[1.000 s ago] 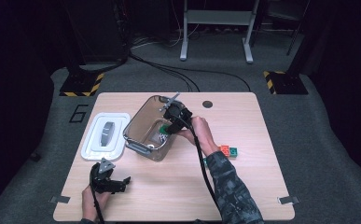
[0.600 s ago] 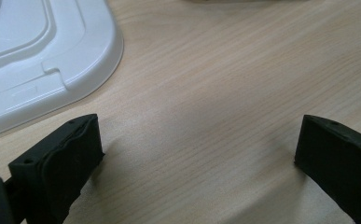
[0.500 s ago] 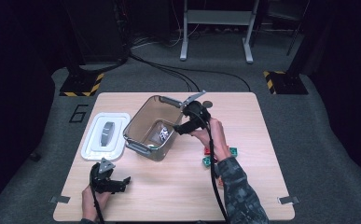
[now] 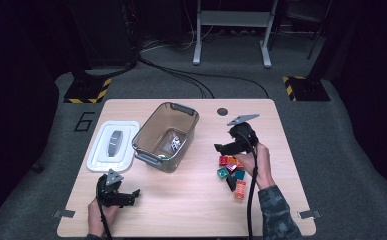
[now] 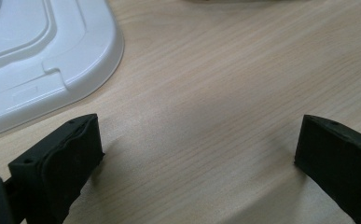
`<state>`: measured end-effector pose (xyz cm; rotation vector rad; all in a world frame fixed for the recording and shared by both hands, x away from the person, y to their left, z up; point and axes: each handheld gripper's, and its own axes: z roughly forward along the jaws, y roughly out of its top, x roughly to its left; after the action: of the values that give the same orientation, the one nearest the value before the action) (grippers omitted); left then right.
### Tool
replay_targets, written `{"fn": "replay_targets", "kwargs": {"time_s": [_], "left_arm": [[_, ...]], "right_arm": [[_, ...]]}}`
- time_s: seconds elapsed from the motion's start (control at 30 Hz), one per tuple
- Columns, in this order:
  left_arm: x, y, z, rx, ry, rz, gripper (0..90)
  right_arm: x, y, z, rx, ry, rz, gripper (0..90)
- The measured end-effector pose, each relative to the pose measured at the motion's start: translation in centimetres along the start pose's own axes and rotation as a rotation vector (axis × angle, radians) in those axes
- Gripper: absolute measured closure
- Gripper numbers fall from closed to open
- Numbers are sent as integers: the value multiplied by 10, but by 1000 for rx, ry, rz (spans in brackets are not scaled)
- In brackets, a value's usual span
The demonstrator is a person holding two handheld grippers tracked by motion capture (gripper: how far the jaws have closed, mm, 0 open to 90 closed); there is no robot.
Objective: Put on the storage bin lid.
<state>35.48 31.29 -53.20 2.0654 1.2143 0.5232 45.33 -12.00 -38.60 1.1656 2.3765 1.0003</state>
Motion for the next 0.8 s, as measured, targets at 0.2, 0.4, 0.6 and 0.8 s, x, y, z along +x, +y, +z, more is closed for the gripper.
{"fn": "replay_targets", "kwargs": {"time_s": [0.2,0.4,0.6,0.8], "left_arm": [[0,0,0,0,0,0,4],[0,0,0,0,1,0,4],[0,0,0,0,1,0,5],[0,0,0,0,1,0,5]], "right_arm": [[-26,-36,1,33,-58,88,128],[-47,-69,10,64,-105,179,145],[-65,-97,20,82,-172,266,268],[-72,-107,28,95,-211,312,422]]}}
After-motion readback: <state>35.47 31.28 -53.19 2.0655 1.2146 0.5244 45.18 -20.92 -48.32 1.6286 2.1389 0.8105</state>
